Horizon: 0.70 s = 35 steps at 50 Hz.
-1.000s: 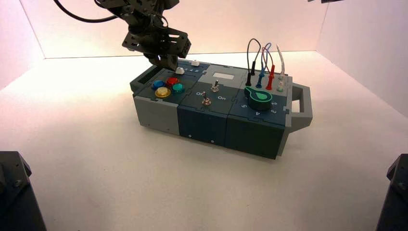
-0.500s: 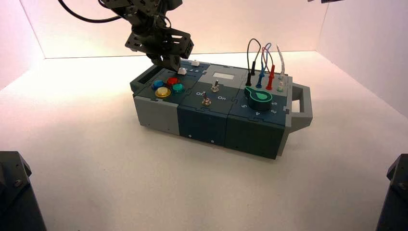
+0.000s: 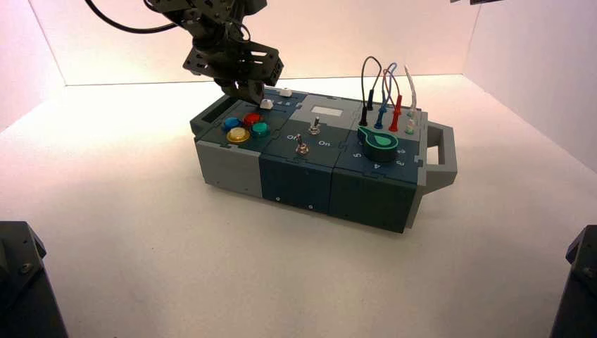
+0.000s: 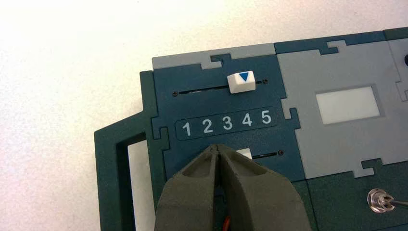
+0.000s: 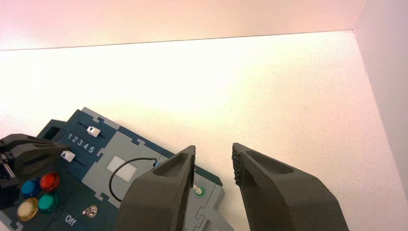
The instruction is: Move the bottom slider to position 3.
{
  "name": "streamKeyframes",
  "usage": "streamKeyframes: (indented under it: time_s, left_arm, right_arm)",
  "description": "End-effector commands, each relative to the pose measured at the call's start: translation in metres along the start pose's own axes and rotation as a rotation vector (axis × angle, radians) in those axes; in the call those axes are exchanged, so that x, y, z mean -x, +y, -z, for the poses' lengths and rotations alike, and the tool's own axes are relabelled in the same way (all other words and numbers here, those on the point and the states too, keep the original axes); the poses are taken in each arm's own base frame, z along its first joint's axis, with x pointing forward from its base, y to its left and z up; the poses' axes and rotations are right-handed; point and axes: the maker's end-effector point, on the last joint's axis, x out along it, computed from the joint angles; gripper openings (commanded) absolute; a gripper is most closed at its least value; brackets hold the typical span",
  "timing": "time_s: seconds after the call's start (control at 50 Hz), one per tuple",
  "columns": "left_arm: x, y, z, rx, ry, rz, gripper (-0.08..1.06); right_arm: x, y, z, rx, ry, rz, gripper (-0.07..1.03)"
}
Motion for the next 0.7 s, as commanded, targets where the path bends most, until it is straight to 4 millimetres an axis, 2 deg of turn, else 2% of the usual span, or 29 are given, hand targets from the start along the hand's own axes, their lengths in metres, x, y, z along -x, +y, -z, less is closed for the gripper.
streamKeyframes:
  time_s: [0.02,0.16,0.7]
  left_arm:
    - [0.007,-0.002,-0.013,-0.009,-0.038,0.003,-0.03]
    - [0.010,0.010,-0.013,0.016,-0.043,-0.015,-0.03]
    - [0.021,0.023,-0.016,0.040,-0.074,-0.036,-0.03]
  right_arm:
    - [0.004,0.003,-0.012,0.005,-0.039,-0.004,0.42]
    - [0.004,0.003,-0.012,0.004,-0.039,-0.004,0.42]
    - [0.004,0.003,-0.012,0.004,-0.039,-0.004,0.42]
